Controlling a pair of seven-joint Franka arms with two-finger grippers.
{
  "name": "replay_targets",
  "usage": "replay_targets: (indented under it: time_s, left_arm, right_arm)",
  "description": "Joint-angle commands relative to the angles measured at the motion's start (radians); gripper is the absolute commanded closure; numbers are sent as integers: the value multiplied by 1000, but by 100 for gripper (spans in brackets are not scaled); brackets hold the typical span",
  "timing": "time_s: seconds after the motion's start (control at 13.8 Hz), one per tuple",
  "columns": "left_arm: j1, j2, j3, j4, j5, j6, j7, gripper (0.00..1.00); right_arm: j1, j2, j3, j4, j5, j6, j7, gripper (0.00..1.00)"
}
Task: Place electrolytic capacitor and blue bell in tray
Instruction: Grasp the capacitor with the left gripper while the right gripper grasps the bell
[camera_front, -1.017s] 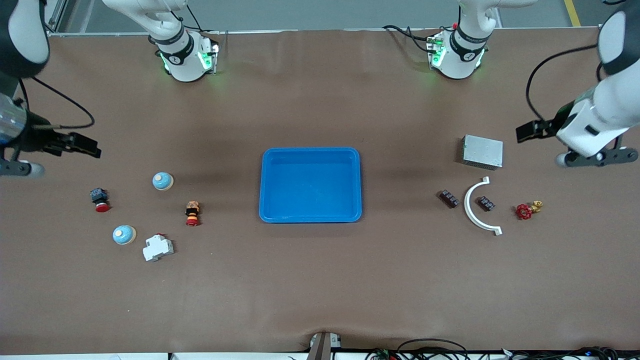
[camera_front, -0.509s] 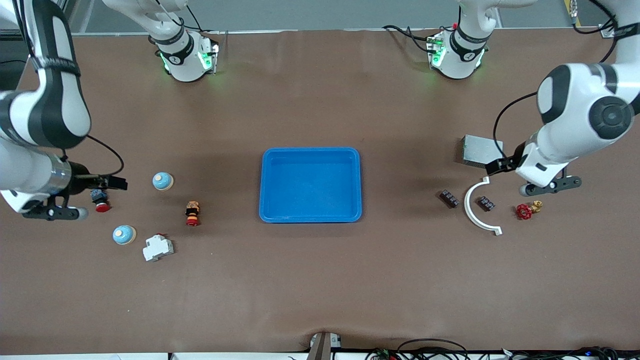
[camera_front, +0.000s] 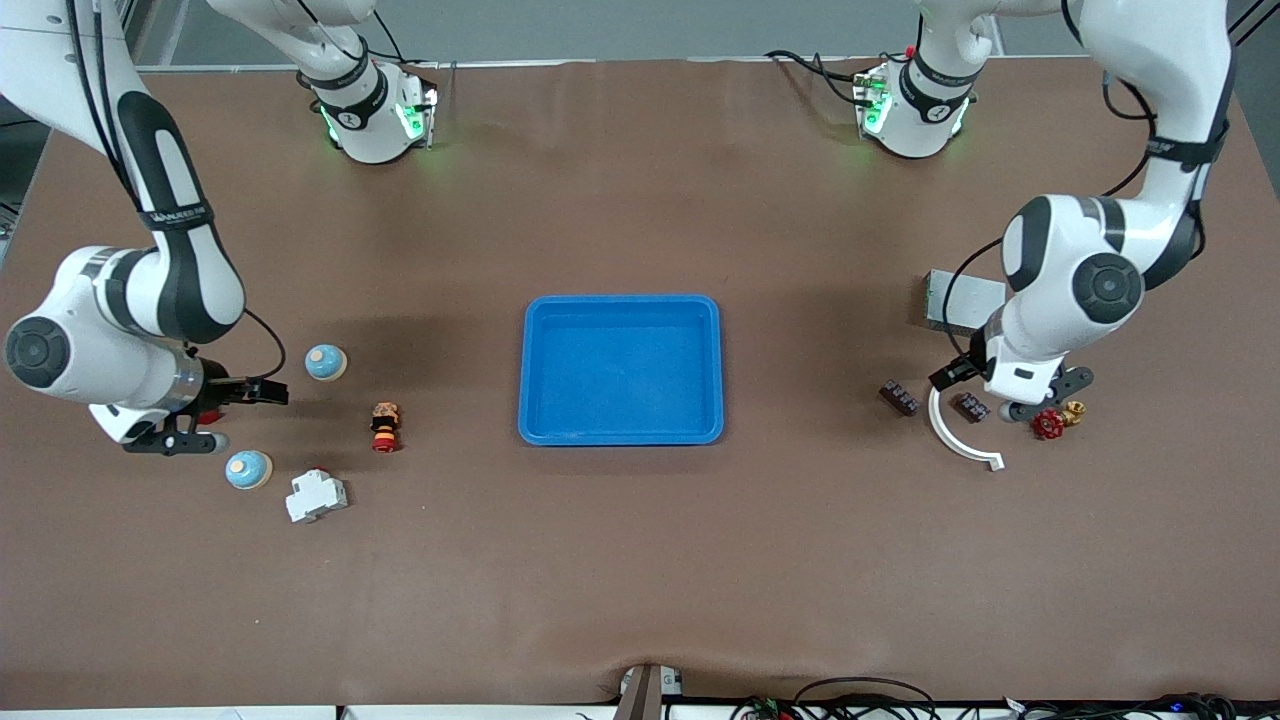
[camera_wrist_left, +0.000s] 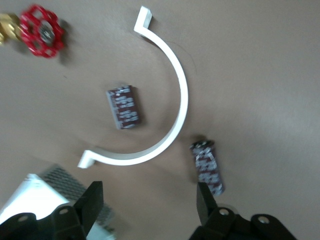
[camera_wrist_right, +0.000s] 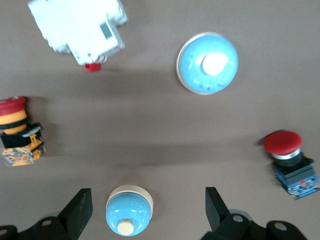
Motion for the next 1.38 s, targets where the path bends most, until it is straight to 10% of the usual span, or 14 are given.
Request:
replay_targets:
  time_s: [0.0,0.87,1.09,1.31]
  left_arm:
    - [0,47,-25,-2,-16,73,-93,20]
    - [-2,187,-70,8,-16,236,-217,39]
    - [-2,175,-74,4,-16,239,-227,100]
    - [0,135,-128,8,-16,233,-324,100]
  right_arm:
    - [2,-35,10,-58,-3,8,-9,0]
    - [34,-35,11,-149,0,42,-9,0]
    - [34,-17,11,-154,0,51,-9,0]
    - [34,-5,10,-154,-1,51,-9,0]
